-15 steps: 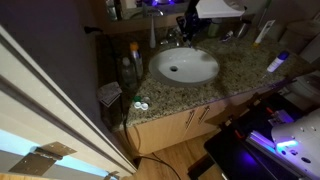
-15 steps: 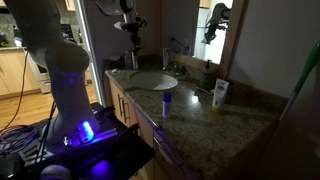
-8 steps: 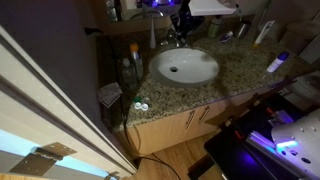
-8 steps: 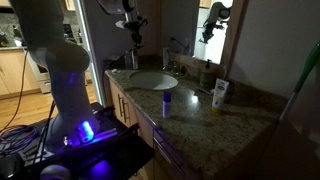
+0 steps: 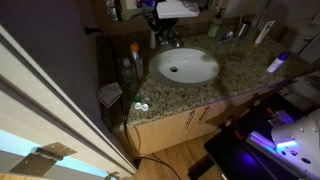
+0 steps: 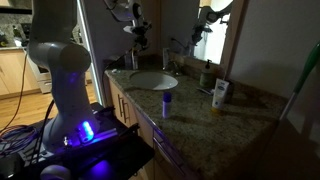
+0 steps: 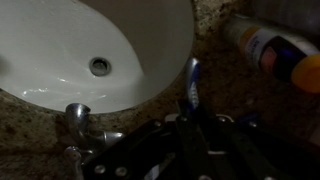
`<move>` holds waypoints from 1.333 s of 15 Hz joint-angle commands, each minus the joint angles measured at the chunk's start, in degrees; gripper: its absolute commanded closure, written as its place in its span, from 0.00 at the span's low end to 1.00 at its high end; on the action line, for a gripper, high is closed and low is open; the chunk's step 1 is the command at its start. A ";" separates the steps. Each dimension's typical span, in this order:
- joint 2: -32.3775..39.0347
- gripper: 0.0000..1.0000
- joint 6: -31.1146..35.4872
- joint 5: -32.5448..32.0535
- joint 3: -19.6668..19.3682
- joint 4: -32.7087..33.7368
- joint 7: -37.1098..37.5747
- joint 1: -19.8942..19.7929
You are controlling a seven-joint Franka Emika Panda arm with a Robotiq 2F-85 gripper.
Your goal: Place the shaving stick in the left corner of the counter
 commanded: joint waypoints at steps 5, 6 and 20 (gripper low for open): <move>2.96 0.96 -1.73 -0.25 -3.31 1.75 0.90 3.05; 5.75 0.96 -1.69 -0.13 -3.71 4.04 1.13 3.48; 23.88 0.96 -1.32 3.98 -8.31 25.20 2.80 7.68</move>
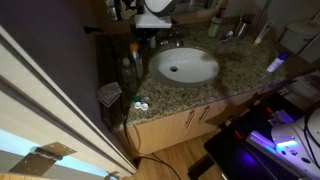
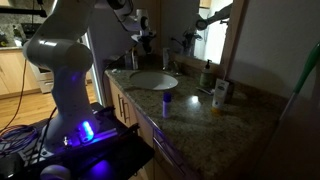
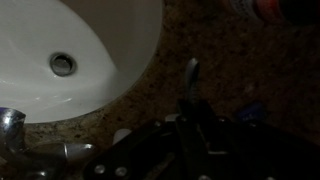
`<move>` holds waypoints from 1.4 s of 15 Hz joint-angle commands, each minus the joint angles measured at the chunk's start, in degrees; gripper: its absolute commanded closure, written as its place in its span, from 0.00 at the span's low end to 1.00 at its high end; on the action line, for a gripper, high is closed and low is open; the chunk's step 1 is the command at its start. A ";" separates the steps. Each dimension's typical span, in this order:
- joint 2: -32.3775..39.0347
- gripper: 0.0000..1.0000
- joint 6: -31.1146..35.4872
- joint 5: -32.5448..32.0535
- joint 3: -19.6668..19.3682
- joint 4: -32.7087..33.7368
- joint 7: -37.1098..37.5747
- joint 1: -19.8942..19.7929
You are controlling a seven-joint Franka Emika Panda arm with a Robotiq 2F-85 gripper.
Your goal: Place the shaving stick in the left corner of the counter
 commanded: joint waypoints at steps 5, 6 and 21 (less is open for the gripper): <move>12.38 0.96 0.36 4.64 -3.32 13.62 2.08 1.95; 14.26 0.96 -0.04 4.39 -4.01 15.91 2.88 2.46; 23.21 0.96 2.49 6.18 -5.43 22.18 4.45 2.95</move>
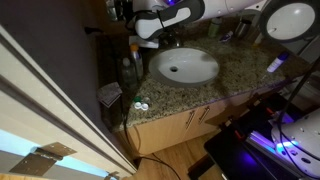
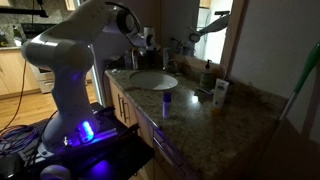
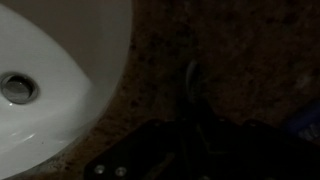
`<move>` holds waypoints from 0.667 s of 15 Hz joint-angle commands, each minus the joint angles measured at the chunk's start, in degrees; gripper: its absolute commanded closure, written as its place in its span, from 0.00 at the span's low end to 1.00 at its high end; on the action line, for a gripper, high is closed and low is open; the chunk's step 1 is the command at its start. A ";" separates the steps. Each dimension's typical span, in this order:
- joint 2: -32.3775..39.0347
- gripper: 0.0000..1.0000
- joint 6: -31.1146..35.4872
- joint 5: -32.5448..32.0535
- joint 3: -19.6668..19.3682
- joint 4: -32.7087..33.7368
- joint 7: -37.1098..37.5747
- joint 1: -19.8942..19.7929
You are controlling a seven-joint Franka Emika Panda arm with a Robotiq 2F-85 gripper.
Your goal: Place the shaving stick in the left corner of the counter
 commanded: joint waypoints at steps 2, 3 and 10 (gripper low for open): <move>1.24 0.59 -0.75 -0.01 -0.19 2.19 0.48 0.44; 0.64 0.53 -0.61 -0.09 -0.12 1.63 0.29 0.54; -12.86 0.05 0.26 -1.80 -0.16 -9.32 -0.69 1.59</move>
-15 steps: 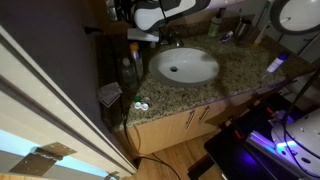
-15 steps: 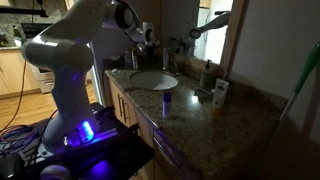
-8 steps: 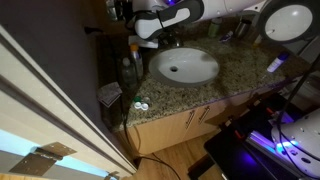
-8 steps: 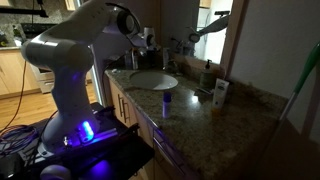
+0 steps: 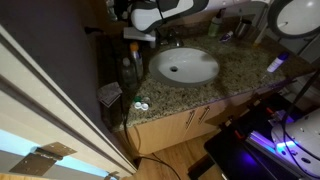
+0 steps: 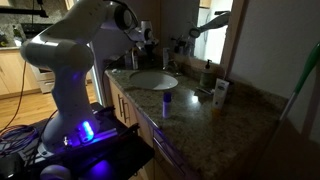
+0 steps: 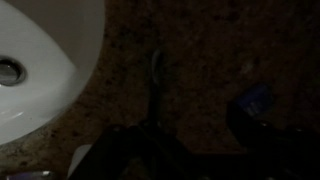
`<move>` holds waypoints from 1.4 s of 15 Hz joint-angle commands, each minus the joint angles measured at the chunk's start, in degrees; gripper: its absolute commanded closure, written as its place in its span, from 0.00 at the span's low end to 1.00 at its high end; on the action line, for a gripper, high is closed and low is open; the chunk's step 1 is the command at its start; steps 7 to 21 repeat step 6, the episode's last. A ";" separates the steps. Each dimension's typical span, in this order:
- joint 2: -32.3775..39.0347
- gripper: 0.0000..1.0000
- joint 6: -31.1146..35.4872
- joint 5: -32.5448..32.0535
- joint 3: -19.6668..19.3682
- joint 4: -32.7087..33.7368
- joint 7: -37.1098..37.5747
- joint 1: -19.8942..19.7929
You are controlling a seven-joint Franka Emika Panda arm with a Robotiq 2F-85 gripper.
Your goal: Place the shaving stick in the left corner of the counter
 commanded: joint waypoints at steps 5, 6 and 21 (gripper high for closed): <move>-11.98 0.00 -0.87 0.06 -0.11 -9.29 -0.67 -0.14; -14.21 0.00 -1.36 0.75 0.35 -11.68 -1.55 -0.78; -14.21 0.00 -1.36 0.75 0.35 -11.68 -1.55 -0.78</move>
